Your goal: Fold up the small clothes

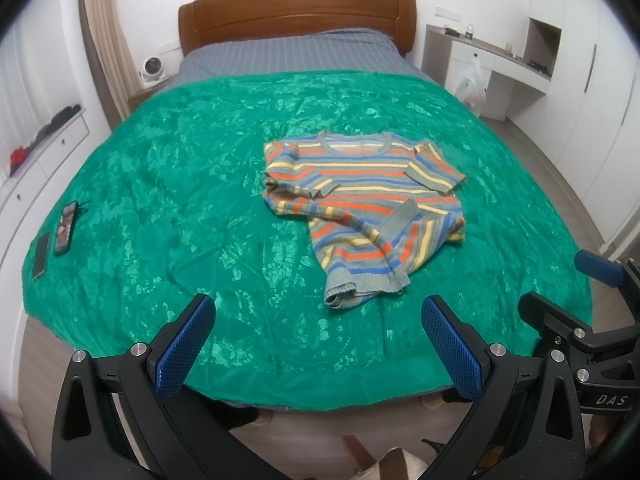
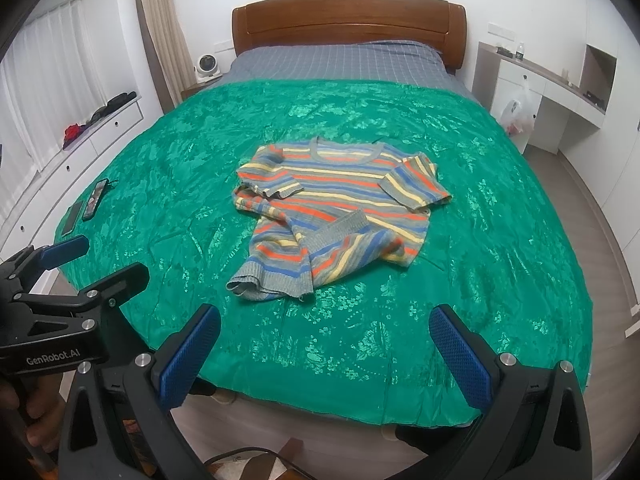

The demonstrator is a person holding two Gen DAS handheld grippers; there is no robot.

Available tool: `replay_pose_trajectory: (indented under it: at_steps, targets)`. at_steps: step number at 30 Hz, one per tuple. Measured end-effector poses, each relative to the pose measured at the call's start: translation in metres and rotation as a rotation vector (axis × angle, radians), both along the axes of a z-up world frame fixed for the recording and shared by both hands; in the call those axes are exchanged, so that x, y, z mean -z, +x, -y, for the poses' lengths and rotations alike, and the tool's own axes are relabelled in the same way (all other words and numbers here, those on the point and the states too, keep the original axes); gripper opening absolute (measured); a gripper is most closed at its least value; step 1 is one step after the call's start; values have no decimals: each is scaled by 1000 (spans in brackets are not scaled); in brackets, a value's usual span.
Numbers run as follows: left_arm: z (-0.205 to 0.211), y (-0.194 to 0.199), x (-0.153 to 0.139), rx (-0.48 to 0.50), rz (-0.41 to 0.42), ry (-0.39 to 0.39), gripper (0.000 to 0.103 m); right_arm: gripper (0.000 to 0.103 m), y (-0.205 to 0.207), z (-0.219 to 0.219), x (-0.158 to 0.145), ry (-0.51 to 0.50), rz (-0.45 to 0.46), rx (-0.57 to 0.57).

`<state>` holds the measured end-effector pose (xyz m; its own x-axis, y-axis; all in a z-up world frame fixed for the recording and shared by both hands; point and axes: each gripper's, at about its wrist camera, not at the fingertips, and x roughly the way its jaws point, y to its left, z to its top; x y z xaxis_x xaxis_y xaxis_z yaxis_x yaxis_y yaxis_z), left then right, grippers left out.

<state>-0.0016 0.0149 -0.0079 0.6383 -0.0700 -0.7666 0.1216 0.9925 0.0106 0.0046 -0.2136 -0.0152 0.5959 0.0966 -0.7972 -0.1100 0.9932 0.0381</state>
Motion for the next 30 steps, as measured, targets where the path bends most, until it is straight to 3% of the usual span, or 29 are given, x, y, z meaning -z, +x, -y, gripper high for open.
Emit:
replay_pose_trajectory:
  at_steps: [30]
  targets:
    - [7,-1,-1,6,1,-4,103,103,0,-2,-5,3,0,6]
